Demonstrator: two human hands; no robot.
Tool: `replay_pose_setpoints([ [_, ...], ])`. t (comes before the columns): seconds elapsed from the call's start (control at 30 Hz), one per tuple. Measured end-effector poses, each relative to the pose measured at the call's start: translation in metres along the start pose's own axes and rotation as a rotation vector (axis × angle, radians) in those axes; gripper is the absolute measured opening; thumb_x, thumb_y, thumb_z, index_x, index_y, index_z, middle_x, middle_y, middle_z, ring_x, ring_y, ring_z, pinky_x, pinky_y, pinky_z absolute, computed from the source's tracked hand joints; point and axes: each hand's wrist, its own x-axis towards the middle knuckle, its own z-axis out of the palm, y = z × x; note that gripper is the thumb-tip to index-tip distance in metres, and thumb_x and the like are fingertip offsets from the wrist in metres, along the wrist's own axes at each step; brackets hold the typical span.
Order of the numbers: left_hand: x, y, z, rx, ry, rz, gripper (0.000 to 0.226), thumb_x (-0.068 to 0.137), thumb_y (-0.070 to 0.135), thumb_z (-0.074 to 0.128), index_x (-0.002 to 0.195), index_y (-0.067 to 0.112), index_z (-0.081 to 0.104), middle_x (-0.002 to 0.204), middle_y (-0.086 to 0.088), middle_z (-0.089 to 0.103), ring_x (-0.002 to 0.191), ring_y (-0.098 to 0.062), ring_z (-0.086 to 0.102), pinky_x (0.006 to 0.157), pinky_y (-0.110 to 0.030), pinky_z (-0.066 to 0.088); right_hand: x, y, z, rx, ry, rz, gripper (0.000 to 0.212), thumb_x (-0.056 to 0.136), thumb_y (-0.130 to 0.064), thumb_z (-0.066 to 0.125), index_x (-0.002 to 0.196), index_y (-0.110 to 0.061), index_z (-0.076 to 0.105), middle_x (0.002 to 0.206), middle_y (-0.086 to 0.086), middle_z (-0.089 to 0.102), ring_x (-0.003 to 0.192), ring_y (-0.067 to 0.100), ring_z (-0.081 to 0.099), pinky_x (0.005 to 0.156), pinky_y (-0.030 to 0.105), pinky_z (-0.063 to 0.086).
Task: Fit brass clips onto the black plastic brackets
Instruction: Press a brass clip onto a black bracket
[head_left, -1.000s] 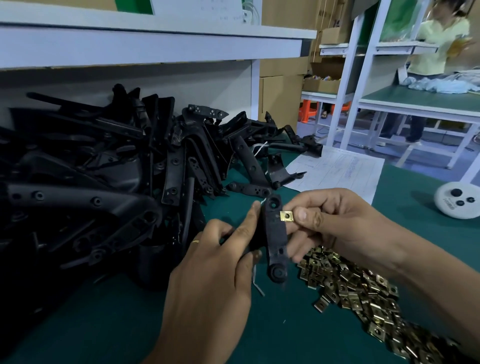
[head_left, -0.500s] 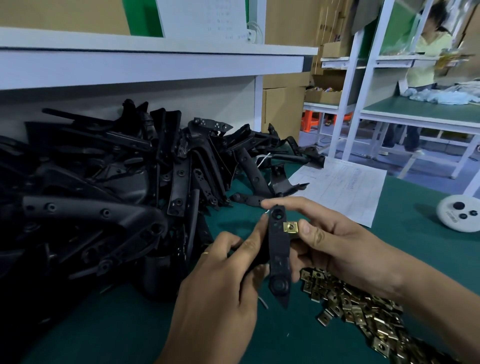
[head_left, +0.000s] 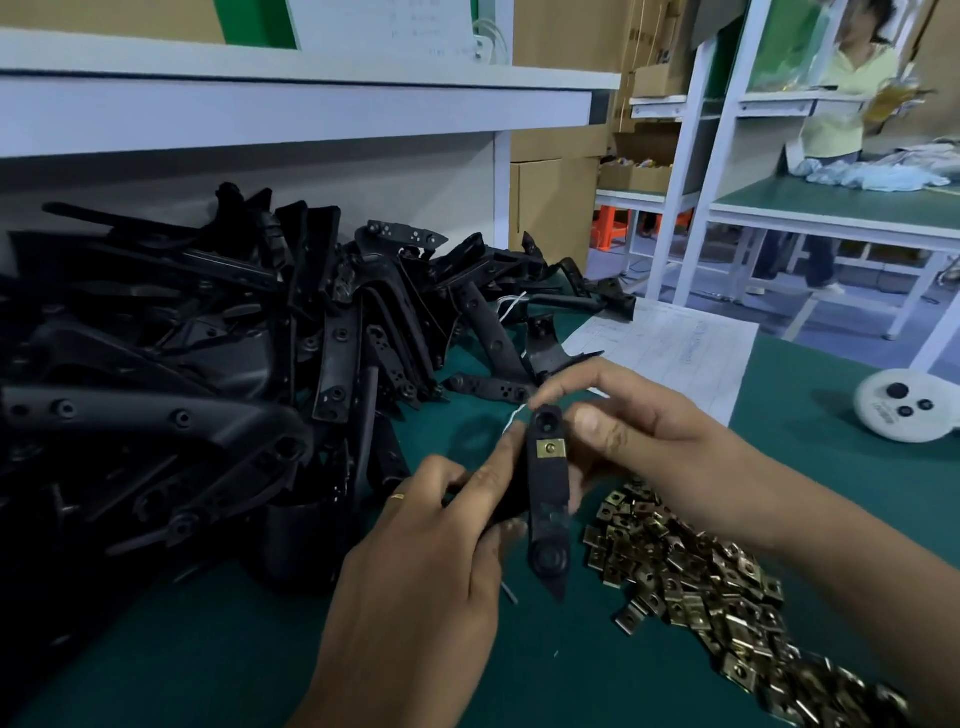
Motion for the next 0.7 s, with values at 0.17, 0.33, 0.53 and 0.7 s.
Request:
replay_pose_setpoints([
  [0.17, 0.001, 0.001, 0.001, -0.011, 0.035, -0.078, 0.062, 0.095, 0.062, 0.027, 0.137, 0.082, -0.015, 0.114, 0.028, 0.036, 0.101, -0.001, 0.050, 0.074, -0.019, 0.048, -0.003, 0.014, -0.039, -0.668, 0.149, 0.218, 0.014, 0.102, -0.036, 0.062, 0.092, -0.035, 0.072, 0.087, -0.012, 0.073, 0.081, 0.012, 0.067, 0.079, 0.043, 0.057],
  [0.33, 0.001, -0.005, -0.001, -0.083, 0.064, -0.125, 0.061, 0.094, 0.057, 0.030, 0.140, 0.082, -0.003, 0.115, 0.030, 0.039, 0.102, 0.003, 0.049, 0.069, -0.017, 0.041, -0.009, 0.014, -0.056, -0.720, -0.065, 0.369, 0.011, 0.080, -0.044, 0.085, 0.089, -0.044, 0.078, 0.097, -0.026, 0.068, 0.088, -0.001, 0.067, 0.073, 0.015, 0.050],
  [0.53, -0.001, -0.006, 0.001, -0.092, 0.061, -0.141, 0.063, 0.093, 0.056, 0.029, 0.135, 0.084, -0.009, 0.117, 0.030, 0.038, 0.106, 0.003, 0.048, 0.075, -0.017, 0.042, -0.008, 0.014, -0.049, -0.773, -0.124, 0.320, 0.012, 0.088, -0.031, 0.082, 0.089, -0.041, 0.075, 0.098, -0.019, 0.060, 0.091, 0.002, 0.060, 0.078, 0.015, 0.046],
  [0.7, -0.001, -0.007, 0.001, -0.103, 0.071, -0.137, 0.060, 0.094, 0.057, 0.029, 0.144, 0.077, 0.003, 0.115, 0.030, 0.039, 0.105, 0.007, 0.046, 0.073, -0.015, 0.041, -0.011, 0.012, -0.045, -0.725, -0.154, 0.331, 0.012, 0.095, -0.025, 0.074, 0.089, -0.033, 0.068, 0.099, -0.019, 0.061, 0.091, 0.005, 0.061, 0.079, 0.017, 0.047],
])
